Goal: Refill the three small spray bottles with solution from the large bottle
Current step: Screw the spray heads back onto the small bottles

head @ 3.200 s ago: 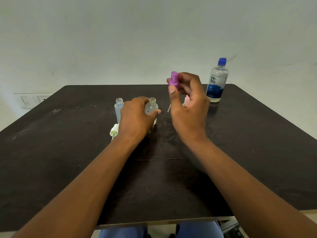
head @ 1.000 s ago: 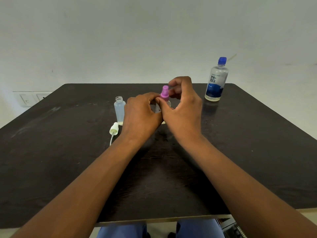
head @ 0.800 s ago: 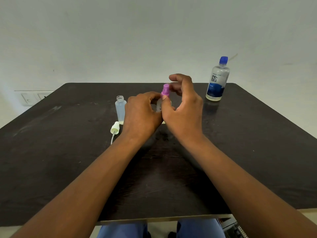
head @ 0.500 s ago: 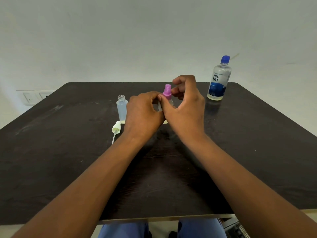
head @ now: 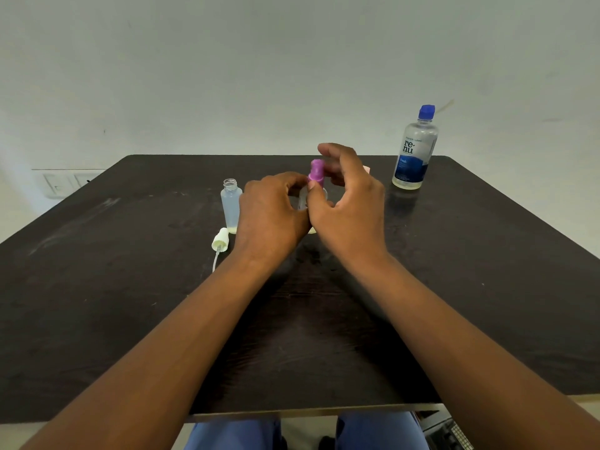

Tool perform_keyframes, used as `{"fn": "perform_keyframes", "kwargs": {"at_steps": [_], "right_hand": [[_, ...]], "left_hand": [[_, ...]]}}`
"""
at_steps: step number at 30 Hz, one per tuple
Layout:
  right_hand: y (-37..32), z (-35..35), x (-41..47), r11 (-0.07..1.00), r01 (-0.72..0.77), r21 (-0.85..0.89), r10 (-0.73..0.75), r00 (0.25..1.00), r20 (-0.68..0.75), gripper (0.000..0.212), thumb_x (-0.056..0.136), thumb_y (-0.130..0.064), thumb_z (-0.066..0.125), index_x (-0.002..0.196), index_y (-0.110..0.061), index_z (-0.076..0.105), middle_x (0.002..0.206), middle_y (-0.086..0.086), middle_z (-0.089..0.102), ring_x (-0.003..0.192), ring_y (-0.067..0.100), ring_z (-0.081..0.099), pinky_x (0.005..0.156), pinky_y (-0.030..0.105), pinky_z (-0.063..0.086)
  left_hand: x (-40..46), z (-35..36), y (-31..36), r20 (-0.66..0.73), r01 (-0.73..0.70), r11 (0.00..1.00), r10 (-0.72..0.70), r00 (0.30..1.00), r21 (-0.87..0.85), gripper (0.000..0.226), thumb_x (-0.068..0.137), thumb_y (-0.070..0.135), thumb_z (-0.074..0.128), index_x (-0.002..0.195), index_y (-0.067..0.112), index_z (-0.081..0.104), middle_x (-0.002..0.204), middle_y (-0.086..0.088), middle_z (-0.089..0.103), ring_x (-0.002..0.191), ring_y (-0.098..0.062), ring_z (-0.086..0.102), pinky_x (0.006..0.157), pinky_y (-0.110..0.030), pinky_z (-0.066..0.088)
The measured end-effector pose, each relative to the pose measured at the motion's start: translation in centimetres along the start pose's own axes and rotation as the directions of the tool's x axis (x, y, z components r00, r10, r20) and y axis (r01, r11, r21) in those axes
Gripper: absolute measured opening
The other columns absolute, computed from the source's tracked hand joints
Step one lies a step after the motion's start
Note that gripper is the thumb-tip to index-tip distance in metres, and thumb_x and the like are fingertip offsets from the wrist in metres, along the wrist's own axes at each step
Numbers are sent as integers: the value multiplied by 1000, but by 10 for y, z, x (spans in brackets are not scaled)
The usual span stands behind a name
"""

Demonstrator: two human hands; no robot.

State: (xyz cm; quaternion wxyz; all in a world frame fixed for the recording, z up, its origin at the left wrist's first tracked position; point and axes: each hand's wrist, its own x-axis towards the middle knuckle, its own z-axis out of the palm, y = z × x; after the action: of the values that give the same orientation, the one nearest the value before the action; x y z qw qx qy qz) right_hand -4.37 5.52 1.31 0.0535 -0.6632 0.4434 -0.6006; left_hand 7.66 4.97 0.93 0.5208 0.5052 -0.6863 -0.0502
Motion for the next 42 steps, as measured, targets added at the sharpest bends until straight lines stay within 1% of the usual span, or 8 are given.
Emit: {"fn": "perform_keyframes", "kwargs": {"at_steps": [2,7,13,19,24,31,37,42], "right_hand": [[1,0,0,1000,2,-4,-2,1000,12,36,90,-19,67,126,-20,67,108,-11,74,102,5,68,109,60,48],[2,-2,2,1000,9,-9,-9,999,-43,37,86,-17,84,117,-15,65,100,-6,70,95,7,66,89,35,57],[1,0,0,999,-39,8,39,999,21,43,90,-20,65,133,-18,66,118,-9,74,109,4,68,114,61,43],[3,-3,2,1000,-29,-2,29,999,-18,37,87,-24,84,119,-18,66,99,-10,71,94,4,67,92,36,58],[5,1,0,999,-53,1,53,997,49,43,90,-22,66,133,-21,67,113,-14,74,107,3,68,116,61,41],[8,0,2,997,-78,8,78,997,29,32,87,-6,81,116,-18,75,101,-7,78,99,5,72,98,40,58],[11,10,3,997,-65,-32,65,998,-4,32,79,-6,88,104,-22,76,90,-13,75,86,6,73,105,59,52],[17,17,3,997,-57,-49,58,998,16,31,83,-12,86,108,-25,74,93,-13,76,88,8,74,106,57,52]], "left_hand": [[0,0,0,5,2,1000,-2,1000,10,24,89,27,73,111,20,80,100,6,80,66,-2,65,73,-36,61],[-1,0,1,-5,2,1000,-2,1000,-25,30,84,39,68,105,21,81,95,7,80,66,-10,69,71,-39,61],[0,1,-2,14,10,1000,-11,1000,7,21,89,23,75,109,20,80,99,7,80,67,-3,64,72,-32,60],[-1,0,0,11,8,1000,-8,1000,-12,20,84,25,74,103,23,81,96,8,80,71,-6,69,74,-35,60],[-1,1,1,23,8,1000,-8,1000,11,23,90,29,69,108,20,80,99,6,80,68,-6,65,74,-37,60],[-2,0,1,27,16,999,-17,999,42,32,87,26,76,118,21,78,109,4,80,95,-8,72,85,-35,60],[-1,3,-2,7,41,996,-42,999,83,34,83,30,77,116,22,79,107,5,80,102,-11,73,90,-38,59],[-1,3,-5,-4,67,994,-67,998,89,34,83,29,73,116,22,79,107,5,80,102,-11,72,90,-37,58]]}}
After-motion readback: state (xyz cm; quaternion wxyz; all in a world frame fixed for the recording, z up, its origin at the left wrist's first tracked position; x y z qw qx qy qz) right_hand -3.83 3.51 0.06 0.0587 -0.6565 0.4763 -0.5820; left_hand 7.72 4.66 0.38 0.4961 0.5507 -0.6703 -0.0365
